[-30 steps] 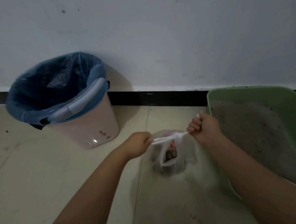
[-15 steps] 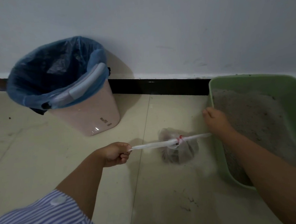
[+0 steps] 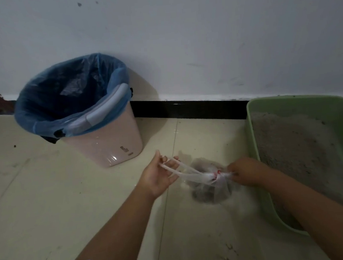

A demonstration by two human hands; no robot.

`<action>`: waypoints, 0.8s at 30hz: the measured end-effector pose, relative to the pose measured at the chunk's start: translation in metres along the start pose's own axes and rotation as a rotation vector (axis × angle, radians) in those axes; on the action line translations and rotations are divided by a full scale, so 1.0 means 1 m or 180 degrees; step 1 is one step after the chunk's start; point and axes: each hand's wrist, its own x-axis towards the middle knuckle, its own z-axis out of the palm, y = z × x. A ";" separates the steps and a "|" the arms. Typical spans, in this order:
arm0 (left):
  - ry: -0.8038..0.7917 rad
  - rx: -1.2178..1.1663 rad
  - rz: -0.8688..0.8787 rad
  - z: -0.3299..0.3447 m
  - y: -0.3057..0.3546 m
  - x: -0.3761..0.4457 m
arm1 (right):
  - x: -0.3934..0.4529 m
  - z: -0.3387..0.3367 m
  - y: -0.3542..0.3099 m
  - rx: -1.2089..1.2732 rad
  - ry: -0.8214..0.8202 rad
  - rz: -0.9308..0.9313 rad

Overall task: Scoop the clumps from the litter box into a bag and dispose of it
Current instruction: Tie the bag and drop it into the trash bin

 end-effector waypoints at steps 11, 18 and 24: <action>0.0664 0.2781 0.1003 0.039 -0.081 0.006 | -0.006 0.000 -0.001 0.0707 -0.0030 -0.0141; 0.0344 0.2566 0.1497 0.073 -0.061 0.002 | -0.024 -0.033 0.033 0.1474 -0.0186 0.0130; 0.0077 0.3645 0.1446 0.085 -0.067 0.015 | -0.029 -0.027 0.047 0.2341 0.0298 0.0421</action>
